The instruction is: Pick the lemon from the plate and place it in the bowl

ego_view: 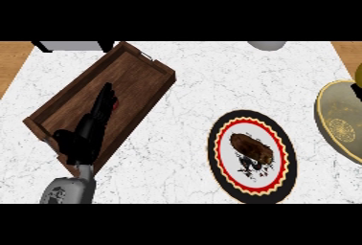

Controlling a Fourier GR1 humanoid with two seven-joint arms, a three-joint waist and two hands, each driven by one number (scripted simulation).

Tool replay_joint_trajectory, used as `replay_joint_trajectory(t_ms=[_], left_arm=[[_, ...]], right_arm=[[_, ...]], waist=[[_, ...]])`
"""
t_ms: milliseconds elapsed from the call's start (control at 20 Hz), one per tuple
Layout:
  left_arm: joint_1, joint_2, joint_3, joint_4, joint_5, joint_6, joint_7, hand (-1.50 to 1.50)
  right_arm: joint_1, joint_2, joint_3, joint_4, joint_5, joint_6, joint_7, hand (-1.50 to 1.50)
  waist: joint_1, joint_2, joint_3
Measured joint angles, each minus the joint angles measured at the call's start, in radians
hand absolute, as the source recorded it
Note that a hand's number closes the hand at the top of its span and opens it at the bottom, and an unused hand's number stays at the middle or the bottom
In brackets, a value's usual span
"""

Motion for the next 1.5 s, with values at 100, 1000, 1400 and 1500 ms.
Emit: replay_joint_trajectory(t_ms=[100,1000,1400,1500], left_arm=[[-0.007,0.005,0.006,-0.003,0.005,-0.005,0.013,0.0],[0.007,0.01,0.008,-0.024,0.005,-0.021,0.021,0.0],[0.006,0.0,0.014,0.005,0.002,-0.015,-0.006,0.0],[0.009,0.006,0.02,0.001,0.005,-0.019,-0.003,0.0]], right_arm=[[0.014,-0.014,-0.02,0.074,0.009,-0.047,-0.056,1.5],[0.045,-0.094,-0.179,0.703,-0.178,-0.115,-0.499,-1.5],[0.008,-0.091,-0.271,0.751,-0.337,-0.137,-0.682,-1.5],[0.014,-0.094,-0.297,0.728,-0.374,-0.145,-0.692,-1.5]], waist=[[0.0,0.0,0.0],[0.002,0.0,0.001],[-0.004,-0.002,0.001],[-0.005,-0.003,0.0]])
